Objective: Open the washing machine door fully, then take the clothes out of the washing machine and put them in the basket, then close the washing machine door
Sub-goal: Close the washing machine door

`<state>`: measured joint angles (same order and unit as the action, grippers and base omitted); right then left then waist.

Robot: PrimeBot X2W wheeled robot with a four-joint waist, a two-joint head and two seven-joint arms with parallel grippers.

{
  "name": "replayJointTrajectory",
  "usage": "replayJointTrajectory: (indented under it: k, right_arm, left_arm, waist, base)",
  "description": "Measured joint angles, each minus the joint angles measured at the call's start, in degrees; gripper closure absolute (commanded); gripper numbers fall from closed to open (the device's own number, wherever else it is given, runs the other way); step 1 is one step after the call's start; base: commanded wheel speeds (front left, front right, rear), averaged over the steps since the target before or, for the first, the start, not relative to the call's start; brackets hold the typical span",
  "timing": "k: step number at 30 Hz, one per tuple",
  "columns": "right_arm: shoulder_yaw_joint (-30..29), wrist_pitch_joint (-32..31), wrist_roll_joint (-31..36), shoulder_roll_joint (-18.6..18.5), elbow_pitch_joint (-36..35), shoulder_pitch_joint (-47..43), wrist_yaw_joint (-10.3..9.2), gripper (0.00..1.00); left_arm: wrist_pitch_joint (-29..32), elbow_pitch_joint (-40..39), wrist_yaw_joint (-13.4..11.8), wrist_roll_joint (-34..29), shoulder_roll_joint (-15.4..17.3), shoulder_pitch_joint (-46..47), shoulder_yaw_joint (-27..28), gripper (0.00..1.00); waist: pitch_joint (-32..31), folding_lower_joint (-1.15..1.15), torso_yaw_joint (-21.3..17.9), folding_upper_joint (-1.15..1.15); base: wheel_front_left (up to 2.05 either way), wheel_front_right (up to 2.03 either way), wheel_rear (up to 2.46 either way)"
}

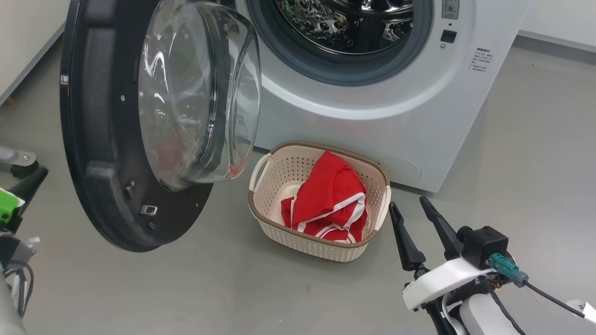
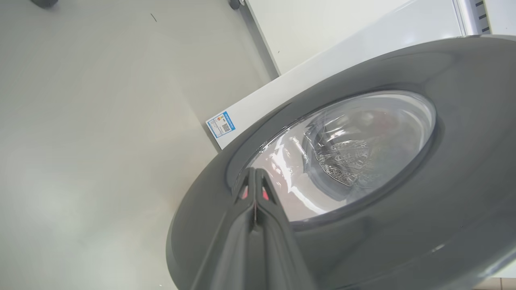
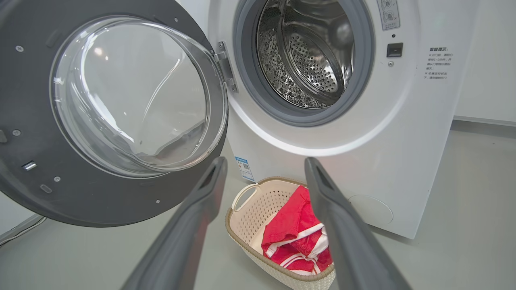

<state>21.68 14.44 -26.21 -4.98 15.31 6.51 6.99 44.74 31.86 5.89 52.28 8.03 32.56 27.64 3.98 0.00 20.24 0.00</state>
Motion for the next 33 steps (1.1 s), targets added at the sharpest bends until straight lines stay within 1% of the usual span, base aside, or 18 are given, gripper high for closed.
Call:
replayJointTrajectory:
  k: [3, 7, 11, 16, 18, 23, 28, 33]
  right_arm:
    - [-0.2, 0.0, 0.0, 0.0, 0.0, 0.0, 0.00, 0.00]
    - [-0.4, 0.0, 0.0, 0.1, 0.0, 0.0, 0.00, 0.00]
    - [-0.4, 0.0, 0.0, 0.2, 0.0, 0.0, 0.00, 0.00]
    - [-0.4, 0.0, 0.0, 0.4, 0.2, -0.2, 0.00, 0.00]
    - [-0.4, 0.0, 0.0, 0.5, 0.3, -0.4, 0.00, 0.00]
    - [-0.4, 0.0, 0.0, 0.6, 0.4, -1.1, 0.00, 0.00]
    - [-0.5, 0.0, 0.0, 0.7, 0.4, -1.1, 0.00, 0.00]
    - [-0.4, 0.0, -0.1, 0.8, 0.4, -1.1, 0.00, 0.00]
  left_arm:
    - [-2.6, -2.7, 0.5, -3.5, 1.2, -2.2, -2.0, 1.00]
    - [-7.7, -7.3, 1.0, -14.1, 4.5, -8.5, -8.6, 1.00]
    - [-12.0, -10.1, 1.1, -17.8, 5.3, -11.8, -11.0, 1.00]
    - [-17.6, -12.6, 1.2, -21.1, 6.5, -15.0, -12.3, 1.00]
    - [-20.6, -14.0, 1.2, -22.3, 6.4, -16.9, -13.1, 1.00]
    - [-25.9, -15.7, 1.2, -23.1, 5.9, -19.8, -13.3, 1.00]
    - [-31.7, -17.2, 1.2, -26.4, 6.0, -23.0, -14.7, 1.00]
    - [-37.1, -18.3, 1.2, -27.0, 5.8, -24.9, -15.0, 1.00]
  waist:
    - [-0.1, 0.00, 0.1, 0.00]
    - [-0.3, 0.00, 0.3, 0.00]
    - [-0.6, 0.00, 0.5, 0.00]
    - [-0.9, 0.00, 0.7, 0.00]
    - [-1.0, 0.00, 0.7, 0.00]
    - [-1.3, 0.00, 0.7, 0.00]
    - [-1.5, 0.00, 0.8, 0.00]
    - [-1.7, 0.00, 0.9, 0.00]
  base:
    - [0.00, 0.00, 0.00]
    - [0.00, 0.00, 0.00]
    - [0.00, 0.00, 0.00]
    - [0.00, 0.00, 0.00]
    - [0.00, 0.00, 0.00]
    - [0.00, 0.00, 0.00]
    - [0.00, 0.00, 0.00]
    - [0.00, 0.00, 0.00]
